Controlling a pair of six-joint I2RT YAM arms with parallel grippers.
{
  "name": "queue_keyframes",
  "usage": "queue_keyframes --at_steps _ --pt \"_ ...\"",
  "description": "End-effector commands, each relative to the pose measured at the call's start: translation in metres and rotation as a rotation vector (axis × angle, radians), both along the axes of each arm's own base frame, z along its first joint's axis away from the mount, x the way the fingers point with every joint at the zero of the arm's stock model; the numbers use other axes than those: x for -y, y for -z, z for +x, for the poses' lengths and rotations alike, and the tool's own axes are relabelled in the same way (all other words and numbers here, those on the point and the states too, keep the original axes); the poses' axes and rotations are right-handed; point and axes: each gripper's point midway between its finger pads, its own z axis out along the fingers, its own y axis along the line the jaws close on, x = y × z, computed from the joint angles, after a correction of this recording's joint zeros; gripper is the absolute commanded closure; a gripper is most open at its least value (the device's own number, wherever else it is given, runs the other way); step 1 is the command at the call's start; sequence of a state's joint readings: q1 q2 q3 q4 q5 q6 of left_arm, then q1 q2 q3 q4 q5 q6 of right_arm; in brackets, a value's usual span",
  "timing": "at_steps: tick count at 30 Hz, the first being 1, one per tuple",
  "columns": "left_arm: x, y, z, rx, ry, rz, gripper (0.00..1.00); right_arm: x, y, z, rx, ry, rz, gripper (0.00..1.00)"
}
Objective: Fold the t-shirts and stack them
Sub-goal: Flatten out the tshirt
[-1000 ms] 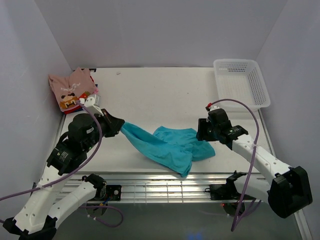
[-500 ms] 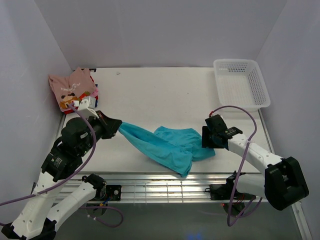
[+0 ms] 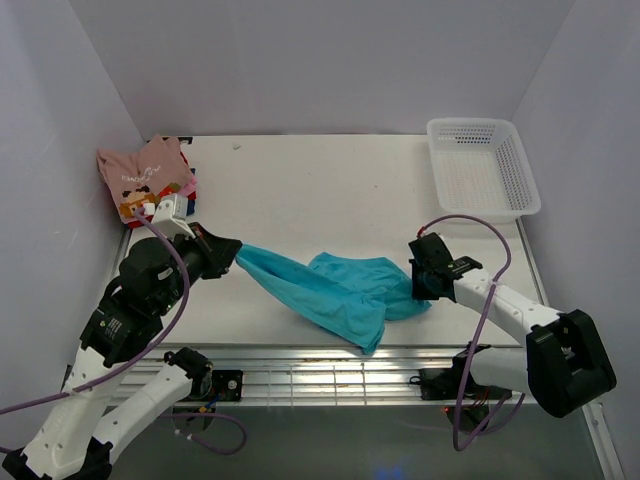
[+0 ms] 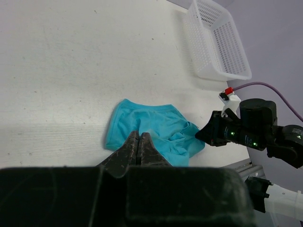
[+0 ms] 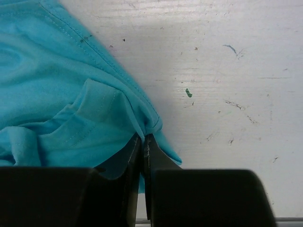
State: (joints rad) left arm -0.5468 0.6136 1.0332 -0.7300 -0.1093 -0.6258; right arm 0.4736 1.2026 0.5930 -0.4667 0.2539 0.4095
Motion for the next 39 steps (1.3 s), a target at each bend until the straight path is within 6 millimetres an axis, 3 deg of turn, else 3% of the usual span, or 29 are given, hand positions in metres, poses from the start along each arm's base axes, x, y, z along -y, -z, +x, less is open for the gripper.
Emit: queue_keyframes --at_steps 1,2,5,6,13,15,16,19,20,22,23,25,26,31,36,39 --pt "-0.004 -0.002 0.002 0.017 -0.024 0.004 1.0 0.003 -0.038 0.022 0.107 0.011 -0.029 0.92" --pt "-0.006 -0.001 0.005 0.016 -0.038 0.013 1.0 0.002 -0.062 0.037 0.171 0.02 -0.03 0.92" --pt "-0.007 0.007 0.011 0.014 -0.053 0.036 1.0 0.007 -0.102 0.052 0.228 0.018 -0.077 0.92" --pt "-0.006 0.01 0.013 0.007 -0.053 0.044 1.0 0.002 -0.135 0.066 0.292 0.021 -0.06 0.92" --pt "0.002 0.024 0.016 -0.01 -0.025 0.044 1.0 0.01 -0.228 0.09 0.418 0.037 -0.118 0.91" --pt "0.0 0.022 0.015 0.001 -0.031 0.044 1.0 0.013 -0.243 0.086 0.435 0.037 -0.12 0.91" --pt "-0.001 0.021 0.015 0.006 -0.034 0.048 1.0 0.014 -0.26 0.087 0.47 0.045 -0.106 0.9" --pt "-0.007 0.011 0.014 0.042 -0.05 0.05 1.0 0.023 -0.295 0.074 0.539 0.062 -0.081 0.9" --pt "-0.01 0.005 0.013 0.064 -0.058 0.051 1.0 0.029 -0.321 0.065 0.592 0.075 -0.064 0.89" --pt "-0.018 -0.007 0.011 0.097 -0.087 0.044 1.0 0.036 -0.348 0.056 0.643 0.087 -0.053 0.89" --pt "-0.029 -0.022 0.008 0.139 -0.13 0.029 1.0 0.042 -0.378 0.049 0.707 0.102 -0.031 0.89" --pt "-0.041 -0.039 0.003 0.188 -0.177 0.011 1.0 0.051 -0.398 0.038 0.735 0.104 -0.043 0.89" --pt "-0.052 -0.058 -0.005 0.236 -0.209 -0.016 1.0 0.056 -0.421 0.03 0.791 0.111 -0.022 0.89" --pt "-0.055 -0.102 -0.033 0.382 -0.118 -0.016 1.0 0.069 -0.461 0.001 0.912 0.084 0.017 0.89" --pt "-0.032 -0.145 -0.08 0.496 0.13 -0.069 1.0 0.058 -0.486 -0.029 1.019 -0.018 0.163 0.88" --pt "-0.03 -0.158 -0.1 0.496 0.187 -0.107 1.0 0.061 -0.504 -0.052 1.078 -0.043 0.22 0.88"
